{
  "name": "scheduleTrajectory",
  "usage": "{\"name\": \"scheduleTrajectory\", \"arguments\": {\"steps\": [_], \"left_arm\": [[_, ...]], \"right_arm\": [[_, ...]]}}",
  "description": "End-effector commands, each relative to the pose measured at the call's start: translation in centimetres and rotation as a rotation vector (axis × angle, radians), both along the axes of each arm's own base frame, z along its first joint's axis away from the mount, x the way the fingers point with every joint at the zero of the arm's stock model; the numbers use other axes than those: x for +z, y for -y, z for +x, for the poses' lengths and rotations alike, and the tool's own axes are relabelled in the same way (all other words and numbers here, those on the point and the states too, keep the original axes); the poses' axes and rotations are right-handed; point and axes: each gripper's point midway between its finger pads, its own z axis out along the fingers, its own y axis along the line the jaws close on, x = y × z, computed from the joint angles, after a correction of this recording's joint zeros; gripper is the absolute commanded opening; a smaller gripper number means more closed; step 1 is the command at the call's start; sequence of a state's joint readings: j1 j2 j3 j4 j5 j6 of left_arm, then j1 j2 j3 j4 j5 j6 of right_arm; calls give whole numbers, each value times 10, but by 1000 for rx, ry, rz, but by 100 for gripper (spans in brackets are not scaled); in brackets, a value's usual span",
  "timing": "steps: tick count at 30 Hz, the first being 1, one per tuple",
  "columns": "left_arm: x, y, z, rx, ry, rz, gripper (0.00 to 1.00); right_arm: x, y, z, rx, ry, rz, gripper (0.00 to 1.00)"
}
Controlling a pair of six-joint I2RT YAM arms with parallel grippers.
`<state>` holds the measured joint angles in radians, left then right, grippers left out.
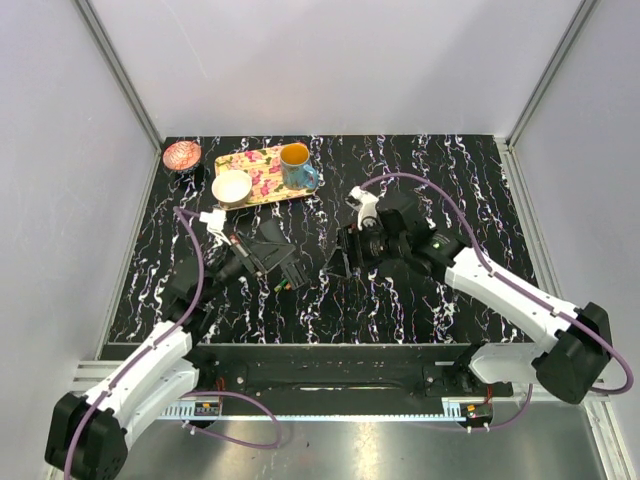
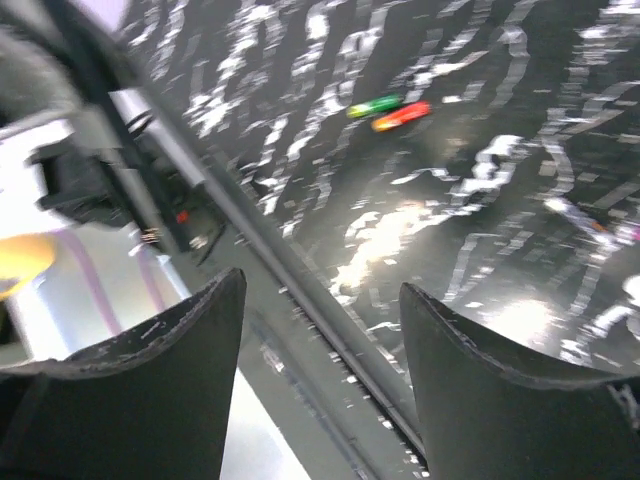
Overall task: Load the batteries into the remote control
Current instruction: Adjust the remote control, then pick up the battery from the center of the board.
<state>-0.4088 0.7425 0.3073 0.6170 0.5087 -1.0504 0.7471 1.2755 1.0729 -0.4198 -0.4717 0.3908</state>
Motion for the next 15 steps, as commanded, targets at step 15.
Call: {"name": "scheduleTrajectory", "arguments": {"steps": [15], "left_arm": [[-4,-26,26,208,-67,5,0]], "right_arm": [[-82,46,108,-442,145,-469,67]]}}
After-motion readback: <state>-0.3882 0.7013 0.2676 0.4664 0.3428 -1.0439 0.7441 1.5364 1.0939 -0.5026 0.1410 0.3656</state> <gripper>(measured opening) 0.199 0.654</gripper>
